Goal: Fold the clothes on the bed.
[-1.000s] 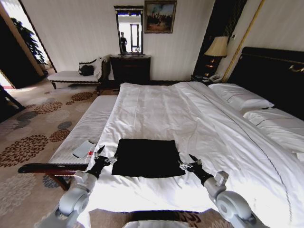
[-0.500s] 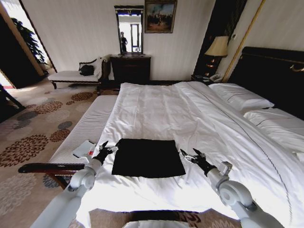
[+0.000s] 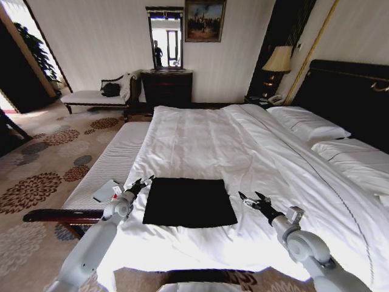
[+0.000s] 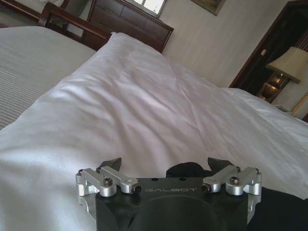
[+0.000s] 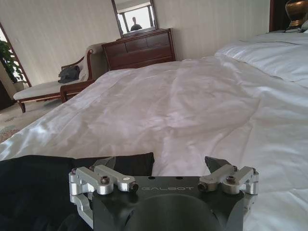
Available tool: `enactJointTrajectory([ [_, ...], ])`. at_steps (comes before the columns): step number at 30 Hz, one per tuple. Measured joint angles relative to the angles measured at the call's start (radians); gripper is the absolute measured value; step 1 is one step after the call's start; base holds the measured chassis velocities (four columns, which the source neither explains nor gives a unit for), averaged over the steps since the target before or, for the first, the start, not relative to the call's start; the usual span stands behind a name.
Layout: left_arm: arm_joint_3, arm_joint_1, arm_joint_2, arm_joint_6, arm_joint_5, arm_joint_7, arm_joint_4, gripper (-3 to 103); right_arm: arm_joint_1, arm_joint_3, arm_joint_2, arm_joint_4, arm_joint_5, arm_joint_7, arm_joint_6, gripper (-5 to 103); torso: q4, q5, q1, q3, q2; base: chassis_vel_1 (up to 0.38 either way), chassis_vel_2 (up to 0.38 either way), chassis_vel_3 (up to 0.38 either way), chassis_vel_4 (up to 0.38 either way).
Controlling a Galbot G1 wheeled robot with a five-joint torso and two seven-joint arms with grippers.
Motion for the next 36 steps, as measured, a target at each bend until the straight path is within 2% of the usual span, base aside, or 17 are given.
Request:
enactJointTrajectory([
  [12, 0.016, 0.028, -0.014, -0.002, 0.033, 0.001, 0.014, 100, -0.010, 0.005, 0.001, -0.017, 0.003, 0.005, -0.008, 100, -0.0001, 0.0001, 0.000, 0.000, 0.000, 0.000, 0.000, 0.000, 0.000],
  [19, 0.050, -0.006, -0.044, -0.004, 0.029, 0.001, 0.019, 100, -0.017, 0.016, -0.003, -0.017, 0.002, 0.005, -0.008, 100, -0.0001, -0.0001, 0.000, 0.000, 0.000, 0.000, 0.000, 0.000, 0.000],
  [28, 0.097, -0.071, -0.075, 0.001, 0.024, 0.001, 0.089, 100, -0.030, 0.034, -0.007, -0.010, 0.003, 0.005, -0.008, 100, 0.0000, 0.0000, 0.000, 0.000, 0.000, 0.000, 0.000, 0.000, 0.000],
  [35, 0.108, -0.070, -0.071, 0.003, 0.010, 0.001, 0.059, 102, -0.020, 0.030, -0.013, -0.015, 0.007, 0.013, -0.012, 100, -0.0003, 0.0000, 0.000, 0.000, 0.000, 0.000, 0.000, 0.000, 0.000],
  [36, 0.106, -0.060, -0.070, 0.003, 0.011, 0.001, 0.055, 98, -0.015, 0.029, -0.016, -0.017, 0.013, 0.018, -0.015, 100, 0.0000, -0.0001, 0.000, 0.000, 0.000, 0.000, 0.000, 0.000, 0.000],
])
